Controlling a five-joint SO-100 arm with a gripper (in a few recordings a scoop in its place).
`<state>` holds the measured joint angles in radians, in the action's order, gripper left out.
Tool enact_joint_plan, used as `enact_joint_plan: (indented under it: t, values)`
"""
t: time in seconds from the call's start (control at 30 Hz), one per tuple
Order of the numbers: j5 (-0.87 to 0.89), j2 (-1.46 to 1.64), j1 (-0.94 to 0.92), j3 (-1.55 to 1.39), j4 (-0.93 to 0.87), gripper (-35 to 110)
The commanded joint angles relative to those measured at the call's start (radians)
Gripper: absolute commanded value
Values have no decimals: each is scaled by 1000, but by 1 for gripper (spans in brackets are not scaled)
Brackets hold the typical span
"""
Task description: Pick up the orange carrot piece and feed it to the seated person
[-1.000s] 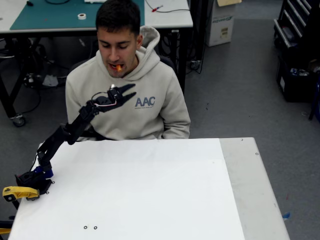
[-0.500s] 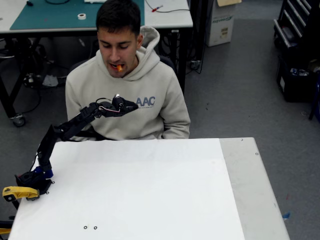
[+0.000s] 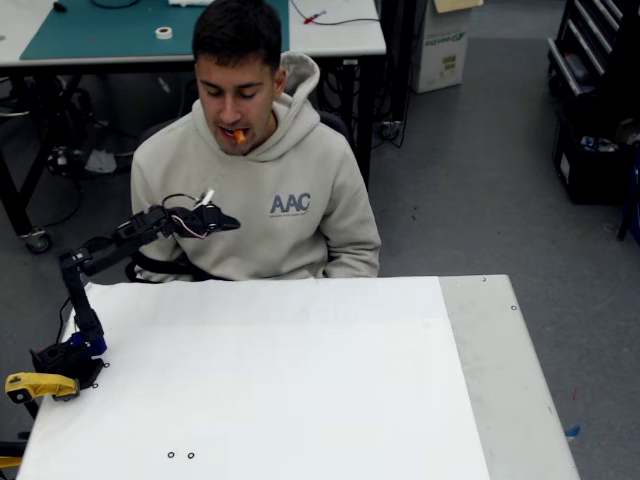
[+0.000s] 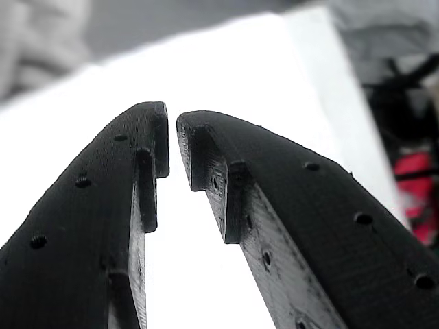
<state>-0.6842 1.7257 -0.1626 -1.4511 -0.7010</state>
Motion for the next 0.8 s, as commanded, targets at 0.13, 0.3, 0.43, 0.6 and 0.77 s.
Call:
enact_joint_plan:
  t: [0.13, 0.3, 0.43, 0.6, 0.77]
  values:
    - [328, 284, 92, -351, 21, -2]
    - [552, 370, 147, -597, 29, -2]
    - [664, 430, 190, -770, 29, -2]
    - [733, 537, 259, -977, 29, -2]
    - [742, 729, 325, -1177, 29, -2]
